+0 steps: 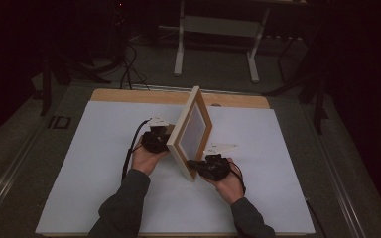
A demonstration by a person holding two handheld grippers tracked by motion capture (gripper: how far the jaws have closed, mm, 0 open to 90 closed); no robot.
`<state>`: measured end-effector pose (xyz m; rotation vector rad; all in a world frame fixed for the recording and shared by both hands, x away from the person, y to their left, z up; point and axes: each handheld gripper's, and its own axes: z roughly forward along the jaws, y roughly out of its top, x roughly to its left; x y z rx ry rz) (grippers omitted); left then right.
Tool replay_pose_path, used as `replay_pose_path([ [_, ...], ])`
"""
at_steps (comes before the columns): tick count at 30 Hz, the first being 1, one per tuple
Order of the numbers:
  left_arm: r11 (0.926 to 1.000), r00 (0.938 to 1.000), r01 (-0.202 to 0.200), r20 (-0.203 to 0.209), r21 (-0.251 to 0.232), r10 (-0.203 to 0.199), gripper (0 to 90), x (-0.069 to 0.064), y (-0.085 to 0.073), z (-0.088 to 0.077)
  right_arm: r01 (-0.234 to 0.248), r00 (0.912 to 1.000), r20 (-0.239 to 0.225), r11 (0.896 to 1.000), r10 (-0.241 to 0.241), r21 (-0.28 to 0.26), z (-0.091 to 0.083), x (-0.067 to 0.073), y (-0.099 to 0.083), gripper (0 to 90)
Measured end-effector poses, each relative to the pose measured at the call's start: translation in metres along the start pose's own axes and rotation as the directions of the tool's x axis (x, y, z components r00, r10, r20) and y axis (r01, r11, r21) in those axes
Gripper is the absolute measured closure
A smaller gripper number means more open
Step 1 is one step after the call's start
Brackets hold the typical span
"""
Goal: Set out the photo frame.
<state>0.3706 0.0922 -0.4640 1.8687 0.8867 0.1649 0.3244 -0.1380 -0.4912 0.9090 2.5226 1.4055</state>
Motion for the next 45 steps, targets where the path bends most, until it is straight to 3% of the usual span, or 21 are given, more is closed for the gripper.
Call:
replay_pose_path([
  [20, 0.9991, 0.9991, 0.041, 0.005, -0.005, -0.041, 66.6, 0.004, -0.012, -0.031, 0.017, 0.9997, 0.017, 1.000, -0.017, 0.017, -0.005, -0.004, -0.001, 84.0],
  [34, 0.9999, 0.9999, 0.006, -0.009, 0.014, -0.006, 59.3, 0.001, -0.016, -0.046, -0.003, 0.9989, 0.047, 1.000, 0.002, 0.026, -0.016, -0.015, -0.007, 81.9],
  [41, 0.9993, 0.9997, -0.021, 0.013, 0.032, 0.020, 58.6, -0.002, -0.020, -0.056, -0.009, 0.9983, 0.057, 1.000, 0.007, 0.026, -0.019, -0.018, -0.010, 81.2],
  [45, 0.9985, 0.9990, -0.031, 0.034, 0.045, 0.029, 52.4, -0.004, -0.025, -0.058, -0.010, 0.9979, 0.064, 1.000, 0.009, 0.026, -0.020, -0.020, -0.011, 80.6],
])
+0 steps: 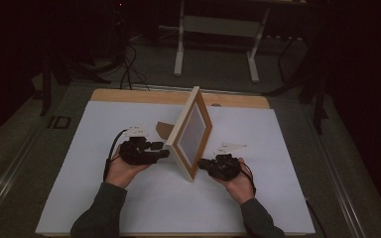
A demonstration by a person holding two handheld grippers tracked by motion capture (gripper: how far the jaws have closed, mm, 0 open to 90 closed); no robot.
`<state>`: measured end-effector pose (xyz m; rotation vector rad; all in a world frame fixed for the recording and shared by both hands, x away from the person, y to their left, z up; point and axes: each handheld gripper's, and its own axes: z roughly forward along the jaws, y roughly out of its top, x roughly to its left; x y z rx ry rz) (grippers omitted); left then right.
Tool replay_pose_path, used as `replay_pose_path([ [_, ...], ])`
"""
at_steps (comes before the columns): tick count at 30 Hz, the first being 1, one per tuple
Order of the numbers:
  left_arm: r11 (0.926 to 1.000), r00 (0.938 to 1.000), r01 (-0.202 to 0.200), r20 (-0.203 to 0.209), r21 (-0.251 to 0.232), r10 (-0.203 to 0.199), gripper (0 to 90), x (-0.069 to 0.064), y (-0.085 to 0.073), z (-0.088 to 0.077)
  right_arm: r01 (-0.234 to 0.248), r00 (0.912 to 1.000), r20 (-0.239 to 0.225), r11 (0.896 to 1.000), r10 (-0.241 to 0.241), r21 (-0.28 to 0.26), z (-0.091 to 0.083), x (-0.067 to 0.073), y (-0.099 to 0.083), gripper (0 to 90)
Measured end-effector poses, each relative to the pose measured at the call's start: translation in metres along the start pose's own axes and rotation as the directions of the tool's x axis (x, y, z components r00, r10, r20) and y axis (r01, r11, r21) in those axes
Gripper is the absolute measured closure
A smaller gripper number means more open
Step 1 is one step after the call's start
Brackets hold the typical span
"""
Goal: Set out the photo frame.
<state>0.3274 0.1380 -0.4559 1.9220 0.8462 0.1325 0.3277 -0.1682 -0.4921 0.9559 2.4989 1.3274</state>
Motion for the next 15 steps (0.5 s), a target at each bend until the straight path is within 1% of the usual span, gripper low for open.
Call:
replay_pose_path([
  [3, 0.9999, 0.9999, -0.011, -0.004, 0.004, 0.011, 48.1, -0.004, -0.002, -0.001, -0.003, 1.0000, 0.007, 1.000, 0.003, -0.002, 0.000, -0.001, -0.001, 79.4],
  [5, 0.9997, 0.9998, -0.021, 0.002, 0.008, 0.021, 46.9, -0.007, -0.002, -0.001, -0.008, 0.9999, 0.011, 1.000, 0.008, 0.000, 0.000, -0.001, -0.001, 78.8],
  [7, 0.9996, 0.9996, -0.027, -0.003, 0.014, 0.027, 47.3, -0.010, -0.002, 0.000, -0.015, 0.9998, 0.014, 1.000, 0.015, 0.003, 0.001, -0.001, -0.002, 77.8],
  [10, 0.9995, 0.9996, -0.026, 0.004, 0.019, 0.026, 47.2, -0.010, -0.002, -0.001, -0.014, 0.9997, 0.018, 1.000, 0.014, 0.007, 0.001, -0.002, -0.003, 77.2],
  [11, 0.9996, 0.9997, -0.020, 0.012, 0.022, 0.019, 47.2, -0.011, -0.003, -0.001, -0.018, 0.9997, 0.018, 1.000, 0.018, 0.008, 0.001, -0.002, -0.003, 76.9],
  [15, 0.9993, 0.9994, -0.027, 0.021, 0.027, 0.027, 44.2, -0.015, -0.003, 0.000, -0.024, 0.9995, 0.023, 1.000, 0.024, 0.008, 0.000, -0.004, -0.003, 76.2],
])
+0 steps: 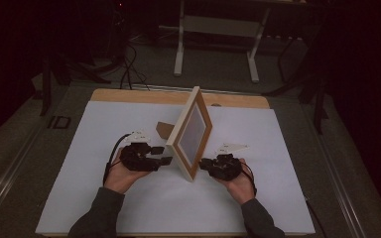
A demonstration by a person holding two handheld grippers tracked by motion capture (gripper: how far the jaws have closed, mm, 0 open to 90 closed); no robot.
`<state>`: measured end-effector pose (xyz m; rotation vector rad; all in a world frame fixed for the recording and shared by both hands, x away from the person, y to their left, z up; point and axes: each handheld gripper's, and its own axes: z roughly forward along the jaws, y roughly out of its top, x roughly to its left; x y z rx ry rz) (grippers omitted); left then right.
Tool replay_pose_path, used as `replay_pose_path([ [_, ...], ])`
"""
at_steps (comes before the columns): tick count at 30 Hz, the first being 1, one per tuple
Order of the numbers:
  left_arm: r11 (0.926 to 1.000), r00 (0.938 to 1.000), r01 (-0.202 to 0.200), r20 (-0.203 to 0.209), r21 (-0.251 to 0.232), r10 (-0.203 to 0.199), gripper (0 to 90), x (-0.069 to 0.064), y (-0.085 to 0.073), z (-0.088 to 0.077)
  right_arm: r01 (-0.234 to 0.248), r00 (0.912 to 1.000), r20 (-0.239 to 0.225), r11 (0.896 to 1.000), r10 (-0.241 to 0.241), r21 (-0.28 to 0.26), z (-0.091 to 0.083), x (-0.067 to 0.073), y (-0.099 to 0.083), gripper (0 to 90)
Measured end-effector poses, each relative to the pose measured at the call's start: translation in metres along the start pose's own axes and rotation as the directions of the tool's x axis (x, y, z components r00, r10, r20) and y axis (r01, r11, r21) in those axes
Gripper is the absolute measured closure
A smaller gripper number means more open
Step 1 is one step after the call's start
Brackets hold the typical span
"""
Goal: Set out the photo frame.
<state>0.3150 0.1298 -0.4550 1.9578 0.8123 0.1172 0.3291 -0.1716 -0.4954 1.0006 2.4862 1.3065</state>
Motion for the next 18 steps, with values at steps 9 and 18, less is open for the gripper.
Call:
replay_pose_path([
  [9, 0.9991, 0.9997, -0.015, -0.017, -0.040, 0.015, 35.0, -0.014, 0.012, 0.008, -0.008, 1.0000, 0.001, 1.000, 0.008, -0.002, -0.001, -0.001, -0.001, 75.5],
  [18, 0.9948, 0.9975, -0.002, -0.070, -0.102, -0.005, 26.8, -0.023, 0.023, 0.018, -0.012, 0.9999, 0.001, 1.000, 0.012, 0.001, 0.000, -0.002, -0.002, 74.8],
])
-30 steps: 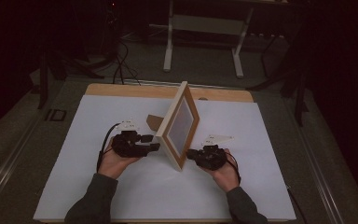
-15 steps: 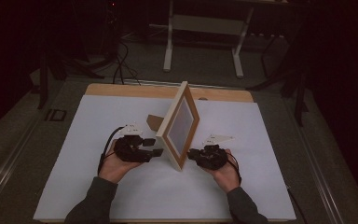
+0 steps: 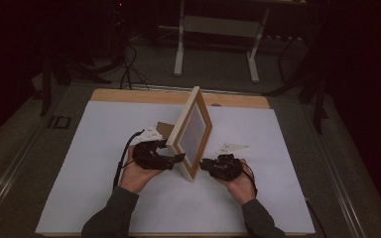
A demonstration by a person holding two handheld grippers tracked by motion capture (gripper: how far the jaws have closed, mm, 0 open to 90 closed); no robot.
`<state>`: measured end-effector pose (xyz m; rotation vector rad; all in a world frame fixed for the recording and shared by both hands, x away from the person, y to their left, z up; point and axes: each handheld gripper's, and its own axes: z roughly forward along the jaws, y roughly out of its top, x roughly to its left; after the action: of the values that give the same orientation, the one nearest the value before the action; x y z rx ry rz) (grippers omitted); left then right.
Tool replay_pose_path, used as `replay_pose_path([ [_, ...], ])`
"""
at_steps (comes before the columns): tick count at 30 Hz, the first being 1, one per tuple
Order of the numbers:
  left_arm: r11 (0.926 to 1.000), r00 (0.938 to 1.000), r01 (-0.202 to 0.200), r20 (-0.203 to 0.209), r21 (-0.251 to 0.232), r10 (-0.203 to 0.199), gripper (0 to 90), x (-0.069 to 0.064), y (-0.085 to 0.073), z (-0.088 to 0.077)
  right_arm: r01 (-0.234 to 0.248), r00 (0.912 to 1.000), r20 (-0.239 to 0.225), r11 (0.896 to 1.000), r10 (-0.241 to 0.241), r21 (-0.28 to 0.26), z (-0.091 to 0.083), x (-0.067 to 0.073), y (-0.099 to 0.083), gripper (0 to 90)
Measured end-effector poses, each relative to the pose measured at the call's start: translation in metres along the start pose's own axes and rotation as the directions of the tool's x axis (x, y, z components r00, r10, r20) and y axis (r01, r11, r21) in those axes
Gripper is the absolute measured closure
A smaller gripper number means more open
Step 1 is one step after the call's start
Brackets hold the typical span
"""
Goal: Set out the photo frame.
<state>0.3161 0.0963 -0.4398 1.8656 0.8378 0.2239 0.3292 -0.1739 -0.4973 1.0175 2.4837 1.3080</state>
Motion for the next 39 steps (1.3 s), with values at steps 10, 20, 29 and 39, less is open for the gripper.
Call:
replay_pose_path([
  [10, 0.9986, 0.9987, 0.010, -0.050, -0.052, -0.012, 40.9, -0.004, 0.010, 0.000, -0.006, 1.0000, 0.003, 1.000, 0.006, 0.003, -0.001, -0.002, -0.002, 74.8],
  [20, 0.9994, 0.9964, 0.021, -0.081, -0.026, -0.023, 53.8, -0.006, 0.011, 0.004, -0.007, 1.0000, 0.005, 1.000, 0.007, 0.003, 0.000, -0.003, -0.003, 75.1],
  [29, 0.9991, 0.9934, 0.042, -0.107, -0.005, -0.042, 56.7, -0.008, 0.013, 0.004, -0.008, 0.9999, 0.007, 1.000, 0.008, 0.004, -0.001, -0.003, -0.003, 75.1],
  [39, 0.9968, 0.9894, 0.080, -0.121, -0.006, -0.080, 61.0, -0.001, 0.014, 0.000, -0.009, 0.9999, 0.008, 1.000, 0.009, 0.004, -0.002, -0.004, -0.003, 75.1],
])
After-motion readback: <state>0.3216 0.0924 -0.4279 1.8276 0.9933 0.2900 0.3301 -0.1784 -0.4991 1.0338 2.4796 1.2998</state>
